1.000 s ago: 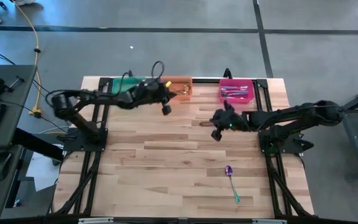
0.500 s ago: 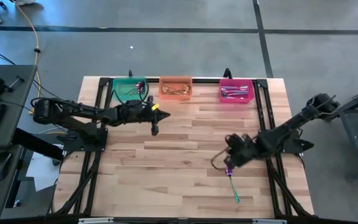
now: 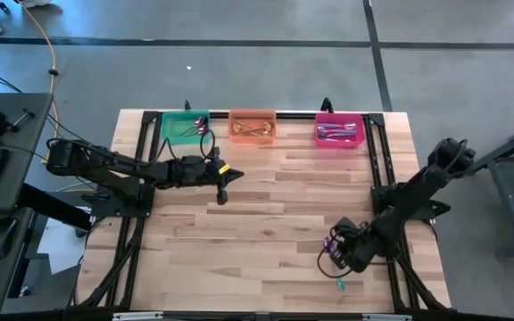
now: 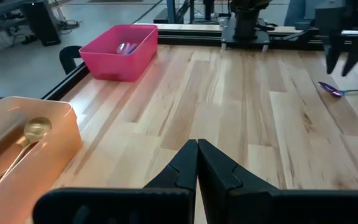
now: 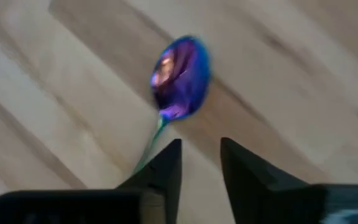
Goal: Sort silverware by color (type)
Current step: Put the blue spoon into the green bin
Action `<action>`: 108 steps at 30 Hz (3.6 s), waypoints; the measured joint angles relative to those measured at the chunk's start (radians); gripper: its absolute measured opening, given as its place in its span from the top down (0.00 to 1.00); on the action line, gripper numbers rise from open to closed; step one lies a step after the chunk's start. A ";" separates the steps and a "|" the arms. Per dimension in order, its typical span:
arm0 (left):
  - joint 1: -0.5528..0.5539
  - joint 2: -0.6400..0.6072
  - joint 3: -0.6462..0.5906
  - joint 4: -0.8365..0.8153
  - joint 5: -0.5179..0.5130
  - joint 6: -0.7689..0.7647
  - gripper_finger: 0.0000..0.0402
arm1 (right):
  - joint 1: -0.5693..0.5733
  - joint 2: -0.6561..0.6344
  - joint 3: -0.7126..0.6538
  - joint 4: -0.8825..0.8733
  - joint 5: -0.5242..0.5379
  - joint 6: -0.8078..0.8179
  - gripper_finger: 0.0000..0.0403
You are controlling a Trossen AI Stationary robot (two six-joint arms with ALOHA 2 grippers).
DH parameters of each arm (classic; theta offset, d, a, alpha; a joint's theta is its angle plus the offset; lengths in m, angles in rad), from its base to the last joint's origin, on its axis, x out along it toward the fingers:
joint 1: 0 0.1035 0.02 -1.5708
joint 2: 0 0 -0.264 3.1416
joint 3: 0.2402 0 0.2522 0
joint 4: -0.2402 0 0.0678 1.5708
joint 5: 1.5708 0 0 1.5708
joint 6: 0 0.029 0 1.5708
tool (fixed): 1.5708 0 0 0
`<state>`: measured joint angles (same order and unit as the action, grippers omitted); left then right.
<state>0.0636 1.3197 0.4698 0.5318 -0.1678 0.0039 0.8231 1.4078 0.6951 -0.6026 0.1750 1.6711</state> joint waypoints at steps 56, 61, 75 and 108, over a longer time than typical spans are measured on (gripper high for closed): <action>-0.289 0.001 0.000 -0.010 -0.250 -0.143 1.00 | -0.045 0.374 0.277 -0.009 -0.007 -0.173 0.82; -0.303 0.048 0.000 0.028 -0.240 -0.173 1.00 | -0.047 0.371 0.274 0.001 0.025 -0.260 0.98; -0.309 0.320 -0.032 0.499 -0.125 -0.132 1.00 | -0.155 0.380 0.270 0.299 0.352 -0.757 1.00; -0.404 0.296 -0.076 0.872 -0.026 0.037 0.58 | -0.490 0.370 0.271 1.512 0.133 -1.759 1.00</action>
<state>-0.3408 1.6157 0.3933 1.4043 -0.1937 0.0406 0.3328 1.7776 0.9661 0.9097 0.3083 -0.0882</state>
